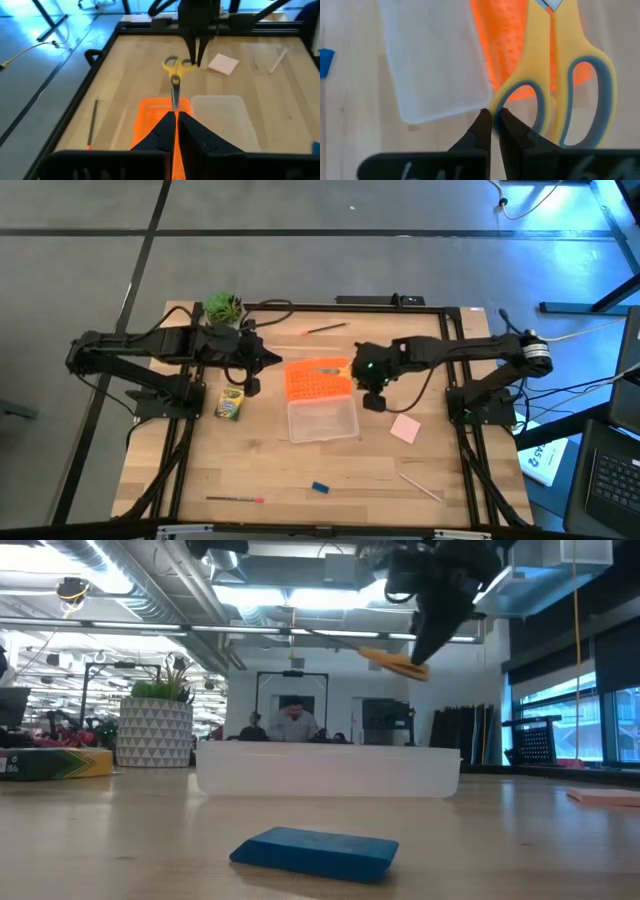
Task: Pack school essentials
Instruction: Put the yellow scissors into the supply box, then put the pink pen into the supply box
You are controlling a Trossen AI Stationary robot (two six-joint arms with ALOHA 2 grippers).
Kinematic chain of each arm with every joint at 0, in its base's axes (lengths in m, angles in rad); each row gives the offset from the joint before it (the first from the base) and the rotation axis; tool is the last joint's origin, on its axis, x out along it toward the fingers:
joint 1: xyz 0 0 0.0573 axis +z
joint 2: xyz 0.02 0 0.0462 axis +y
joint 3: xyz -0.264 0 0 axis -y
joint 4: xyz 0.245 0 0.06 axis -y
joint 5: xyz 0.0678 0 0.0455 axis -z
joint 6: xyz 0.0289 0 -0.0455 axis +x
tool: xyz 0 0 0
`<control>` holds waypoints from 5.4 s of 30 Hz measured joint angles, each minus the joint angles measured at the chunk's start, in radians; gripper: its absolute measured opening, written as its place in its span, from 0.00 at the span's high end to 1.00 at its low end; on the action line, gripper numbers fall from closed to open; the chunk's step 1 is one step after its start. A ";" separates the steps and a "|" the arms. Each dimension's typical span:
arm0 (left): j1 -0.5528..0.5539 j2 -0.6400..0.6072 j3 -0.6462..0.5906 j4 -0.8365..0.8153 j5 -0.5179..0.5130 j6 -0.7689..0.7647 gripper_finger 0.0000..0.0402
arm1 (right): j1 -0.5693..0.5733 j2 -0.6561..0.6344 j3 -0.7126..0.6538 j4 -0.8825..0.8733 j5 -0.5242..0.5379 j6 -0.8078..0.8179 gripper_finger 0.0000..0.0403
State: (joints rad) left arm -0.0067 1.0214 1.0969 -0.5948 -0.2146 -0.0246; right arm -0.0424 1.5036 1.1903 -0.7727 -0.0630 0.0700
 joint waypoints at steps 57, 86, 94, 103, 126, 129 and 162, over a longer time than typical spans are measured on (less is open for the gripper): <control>-0.213 0.000 0.000 0.000 -0.095 -0.152 0.95 | 0.126 0.427 0.112 0.069 -0.123 0.034 0.81; -0.212 0.090 0.125 -0.046 -0.029 -0.277 0.97 | 0.057 -0.014 0.177 -0.188 -0.060 -0.060 0.75; -0.210 0.317 0.373 -0.350 0.048 -0.341 0.95 | 0.063 -0.158 0.177 -0.314 -0.061 -0.100 0.75; -0.243 0.422 0.432 -0.369 0.138 -0.444 0.97 | 0.245 -0.268 0.177 -0.521 -0.080 0.132 0.75; -0.335 0.446 0.432 -0.355 0.076 -0.374 0.95 | 0.697 -0.216 0.176 -0.554 -0.061 0.869 0.74; -0.343 0.446 0.432 -0.355 0.078 -0.358 0.95 | 0.734 -0.160 0.176 -0.554 -0.041 0.867 0.70; -0.413 0.445 0.433 -0.137 0.229 -0.227 0.95 | 0.886 0.035 -0.255 0.129 0.123 1.238 0.63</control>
State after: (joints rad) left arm -0.4199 1.4662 1.5295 -0.7315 0.0139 -0.2512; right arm 0.8433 1.5383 0.9355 -0.6435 0.0601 1.3079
